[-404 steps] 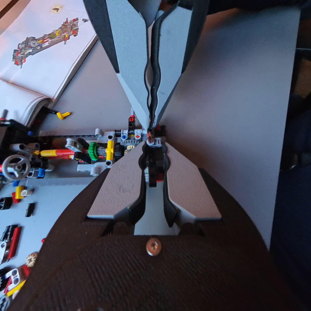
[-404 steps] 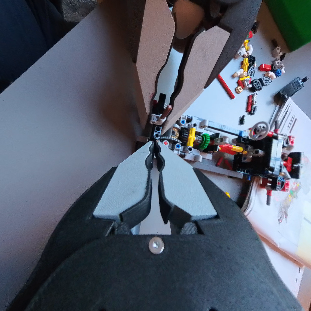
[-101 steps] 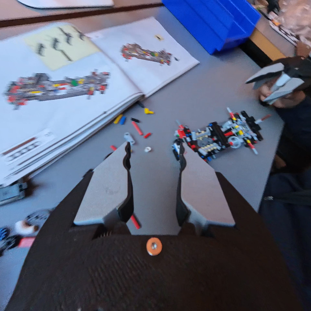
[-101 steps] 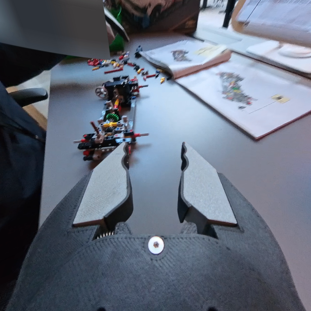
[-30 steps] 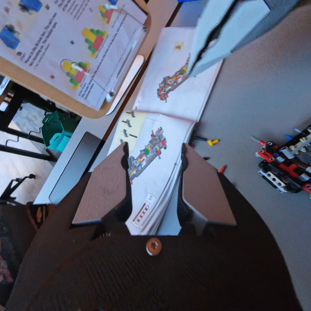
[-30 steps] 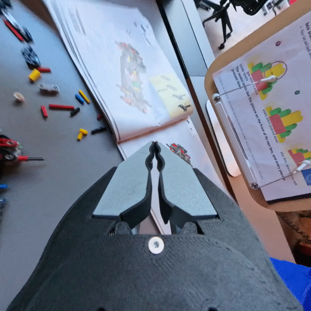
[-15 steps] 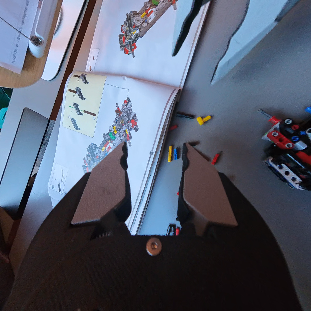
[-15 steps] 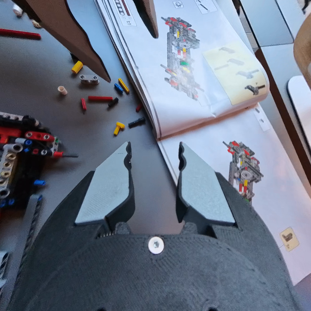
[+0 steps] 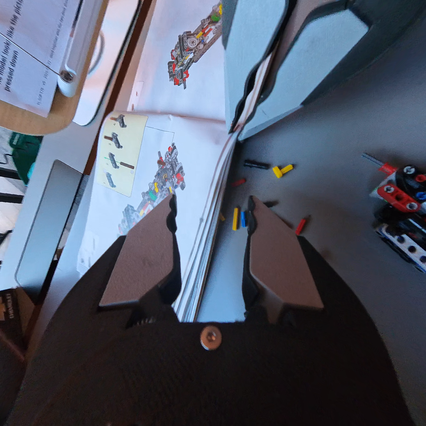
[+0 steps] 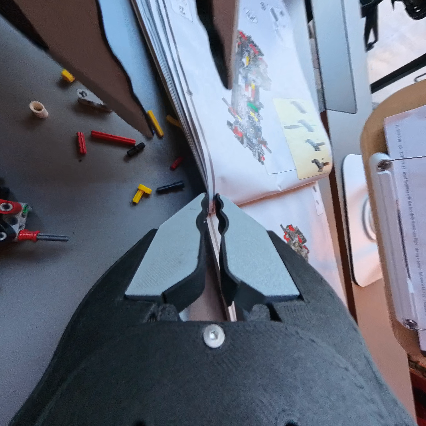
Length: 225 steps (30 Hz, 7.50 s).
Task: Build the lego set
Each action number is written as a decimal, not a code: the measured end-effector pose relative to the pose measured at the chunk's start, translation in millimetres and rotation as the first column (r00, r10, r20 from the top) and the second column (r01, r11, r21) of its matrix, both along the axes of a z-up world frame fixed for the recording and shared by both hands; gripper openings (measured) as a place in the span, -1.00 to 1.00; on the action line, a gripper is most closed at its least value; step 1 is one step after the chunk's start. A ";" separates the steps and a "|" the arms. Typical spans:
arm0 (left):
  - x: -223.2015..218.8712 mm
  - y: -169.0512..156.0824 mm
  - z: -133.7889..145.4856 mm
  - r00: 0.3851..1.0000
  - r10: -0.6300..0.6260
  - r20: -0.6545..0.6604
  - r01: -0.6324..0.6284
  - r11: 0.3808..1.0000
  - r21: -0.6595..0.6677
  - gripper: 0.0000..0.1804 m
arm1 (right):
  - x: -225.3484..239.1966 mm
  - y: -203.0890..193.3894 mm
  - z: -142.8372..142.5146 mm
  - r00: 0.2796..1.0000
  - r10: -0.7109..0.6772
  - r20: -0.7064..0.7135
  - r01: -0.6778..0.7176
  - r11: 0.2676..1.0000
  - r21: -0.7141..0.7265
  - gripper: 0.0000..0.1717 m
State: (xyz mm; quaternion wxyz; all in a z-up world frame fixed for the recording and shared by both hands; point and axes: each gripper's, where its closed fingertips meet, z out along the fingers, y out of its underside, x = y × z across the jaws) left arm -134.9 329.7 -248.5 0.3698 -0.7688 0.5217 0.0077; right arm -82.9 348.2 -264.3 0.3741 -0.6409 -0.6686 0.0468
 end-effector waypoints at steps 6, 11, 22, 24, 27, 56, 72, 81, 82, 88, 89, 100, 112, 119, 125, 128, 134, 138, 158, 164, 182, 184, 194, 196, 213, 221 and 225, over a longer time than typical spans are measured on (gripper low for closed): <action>2.2 11.3 10.3 0.992 -0.013 -0.129 0.038 0.981 0.193 -0.64 | 1.2 12.5 43.2 0.997 -0.033 -0.066 0.032 0.999 -0.011 -1.00; -1.2 26.2 32.3 0.982 0.006 -0.187 0.047 0.959 0.281 -1.00 | 3.4 20.9 54.9 0.986 -0.085 -0.147 0.083 0.996 -0.018 -0.99; 2.9 46.5 57.7 0.999 0.034 -0.035 -0.030 0.994 0.108 -1.00 | 5.8 -7.1 20.6 0.961 -0.047 -0.272 0.061 0.997 0.043 -1.00; 7.2 46.3 61.9 0.999 0.038 -0.018 -0.036 0.995 0.093 -1.00 | 0.5 2.8 -6.5 0.979 -0.096 -0.180 0.082 0.993 -0.083 -0.59; 7.4 48.8 65.8 0.998 0.059 -0.038 -0.055 0.994 0.094 -1.00 | -11.2 11.4 -17.8 0.973 -0.140 -0.184 0.104 0.976 -0.192 -0.65; -13.5 30.4 -7.8 0.990 0.013 -0.142 -0.028 0.995 -0.100 -1.00 | -73.6 -63.1 -23.9 0.961 -0.142 -0.238 -0.037 0.785 -0.618 -0.98; -22.3 38.2 -1.9 0.999 0.053 0.001 -0.053 0.989 -0.137 -1.00 | -45.2 -76.5 -21.5 0.962 -0.124 -0.245 -0.053 0.790 -0.611 -0.76; -25.0 38.4 -1.0 0.997 0.069 0.045 -0.060 0.982 -0.177 -1.00 | -72.0 -17.0 -10.6 0.978 -0.046 -0.201 -0.051 0.891 -0.451 -0.58; -25.2 38.5 -0.5 0.997 0.069 0.045 -0.060 0.983 -0.174 -1.00 | -73.1 -17.6 -18.9 0.984 -0.046 -0.175 -0.043 0.881 -0.472 -0.59; -28.9 34.2 -14.0 0.998 0.064 0.026 -0.058 0.979 -0.195 -0.99 | -68.9 -56.1 -9.4 0.969 -0.007 -0.247 -0.140 0.808 -0.573 -0.67; -29.8 32.7 -19.2 0.998 0.063 0.014 -0.059 0.978 -0.201 -0.99 | -57.5 -54.5 -2.4 0.968 -0.007 -0.249 -0.132 0.834 -0.536 -0.63; -13.9 -68.8 20.4 0.968 0.103 0.227 -0.015 0.932 -0.362 -0.50 | 157.1 -133.6 31.7 0.942 -0.140 -0.306 -0.032 0.868 -0.496 -0.27; 56.0 -184.3 -32.1 0.962 0.148 0.230 0.034 0.769 -0.638 -0.33 | 208.1 -225.2 -14.9 0.947 -0.183 -0.264 -0.021 0.785 -0.620 -0.38; 99.1 -207.7 -26.7 0.927 0.118 0.356 0.157 0.741 -0.653 -0.21 | 274.3 -198.6 -14.8 0.910 -0.318 -0.264 0.092 0.779 -0.620 -0.41; 23.5 -193.7 3.4 0.819 0.268 0.507 -0.046 0.912 -0.407 -0.29 | 320.5 -150.0 7.8 0.800 -0.424 -0.425 0.272 0.887 -0.373 -0.48; -66.1 -175.5 15.4 0.756 0.393 0.524 -0.332 0.920 -0.209 -0.26 | 337.7 -109.3 19.5 0.704 -0.510 -0.493 0.465 0.857 -0.223 -0.52; -145.1 -178.6 -2.1 0.777 0.480 0.407 -0.447 0.876 -0.179 -0.46 | 335.2 -63.6 35.7 0.579 -0.563 -0.589 0.568 0.798 -0.204 -0.61; -157.9 -161.8 -0.5 0.873 0.412 0.260 -0.399 0.911 -0.103 -0.86 | 328.6 -53.2 29.9 0.604 -0.575 -0.551 0.597 0.785 -0.165 -0.68; -239.8 -181.0 -12.1 0.669 0.671 0.319 -0.654 0.736 -0.176 -0.72 | 322.5 -48.7 18.9 0.649 -0.591 -0.479 0.620 0.776 -0.118 -0.83; -245.4 -194.2 -11.9 0.654 0.688 0.314 -0.669 0.720 -0.185 -0.73 | 323.7 -49.5 22.3 0.639 -0.585 -0.499 0.621 0.775 -0.115 -0.84; -252.6 -209.7 -16.0 0.685 0.680 0.262 -0.653 0.732 -0.194 -0.72 | 323.4 -49.6 21.7 0.642 -0.586 -0.494 0.623 0.775 -0.109 -0.86; -250.7 -200.8 -13.3 0.717 0.655 0.241 -0.630 0.756 -0.181 -0.72 | 323.5 -49.5 21.4 0.642 -0.587 -0.494 0.623 0.775 -0.112 -0.86; -240.5 -184.2 -30.0 0.836 0.548 0.010 -0.523 0.803 -0.285 -0.72 | 323.6 -50.6 24.4 0.637 -0.576 -0.512 0.616 0.780 -0.111 -0.88; -242.1 -185.6 -36.2 0.837 0.546 -0.038 -0.528 0.786 -0.322 -0.65 | 323.6 -51.2 25.6 0.636 -0.571 -0.519 0.612 0.783 -0.111 -0.88; -248.5 -187.2 -35.7 0.836 0.539 -0.099 -0.540 0.780 -0.317 -0.90 | 317.0 -59.1 36.6 0.611 -0.524 -0.594 0.540 0.824 -0.172 -0.88; -243.7 -184.7 -15.1 0.808 0.589 -0.027 -0.578 0.782 -0.234 -0.91 | 315.0 -61.7 40.4 0.594 -0.513 -0.620 0.513 0.835 -0.200 -0.88; -201.1 -168.7 20.8 0.861 0.506 0.048 -0.493 0.855 -0.160 -0.91 | 314.1 -61.0 40.1 0.587 -0.520 -0.620 0.508 0.833 -0.219 -0.87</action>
